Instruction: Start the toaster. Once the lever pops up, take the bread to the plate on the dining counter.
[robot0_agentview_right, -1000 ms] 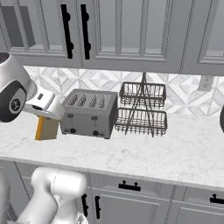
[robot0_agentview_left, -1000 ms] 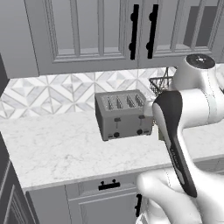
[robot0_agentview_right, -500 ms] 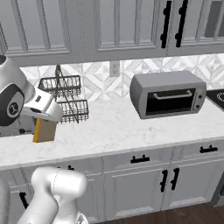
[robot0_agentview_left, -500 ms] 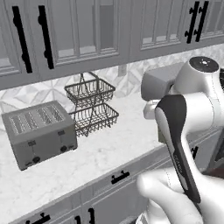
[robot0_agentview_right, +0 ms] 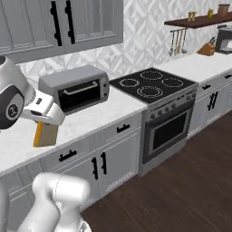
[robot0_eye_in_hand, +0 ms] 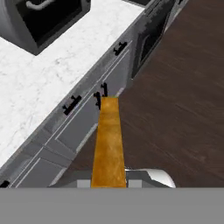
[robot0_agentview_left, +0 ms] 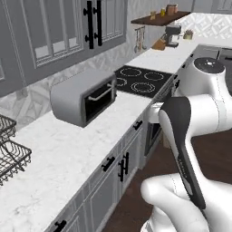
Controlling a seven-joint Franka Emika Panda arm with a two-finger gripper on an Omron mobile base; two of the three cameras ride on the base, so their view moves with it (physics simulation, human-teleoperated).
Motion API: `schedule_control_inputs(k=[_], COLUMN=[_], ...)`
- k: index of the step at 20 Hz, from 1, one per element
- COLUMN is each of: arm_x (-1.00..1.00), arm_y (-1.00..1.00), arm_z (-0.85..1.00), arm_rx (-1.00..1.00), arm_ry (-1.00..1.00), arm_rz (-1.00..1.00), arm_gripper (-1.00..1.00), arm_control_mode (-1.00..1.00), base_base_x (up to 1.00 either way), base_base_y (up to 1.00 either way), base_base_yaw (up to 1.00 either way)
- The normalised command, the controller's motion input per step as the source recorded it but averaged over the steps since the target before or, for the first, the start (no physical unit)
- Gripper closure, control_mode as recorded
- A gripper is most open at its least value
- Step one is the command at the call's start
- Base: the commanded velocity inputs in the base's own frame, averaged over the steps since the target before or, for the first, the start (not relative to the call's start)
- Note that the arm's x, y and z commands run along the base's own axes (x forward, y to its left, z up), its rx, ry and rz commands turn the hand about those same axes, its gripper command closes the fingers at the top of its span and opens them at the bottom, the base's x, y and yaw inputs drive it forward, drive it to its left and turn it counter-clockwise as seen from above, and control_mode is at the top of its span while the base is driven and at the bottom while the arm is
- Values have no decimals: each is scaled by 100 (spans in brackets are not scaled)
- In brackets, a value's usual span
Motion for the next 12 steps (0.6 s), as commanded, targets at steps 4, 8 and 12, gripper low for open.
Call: schedule_control_inputs(k=[4, 8, 12], arm_x=[0, 0, 0], arm_y=[0, 0, 0], arm_z=[0, 0, 0], arm_rx=[0, 0, 0], arm_ry=[0, 0, 0], arm_rz=[0, 0, 0], arm_gripper=[100, 100, 100], arm_control_mode=[100, 100, 100], base_base_x=[0, 0, 11], base_base_y=[-87, -84, -75], base_base_yaw=[-74, -71, -68])
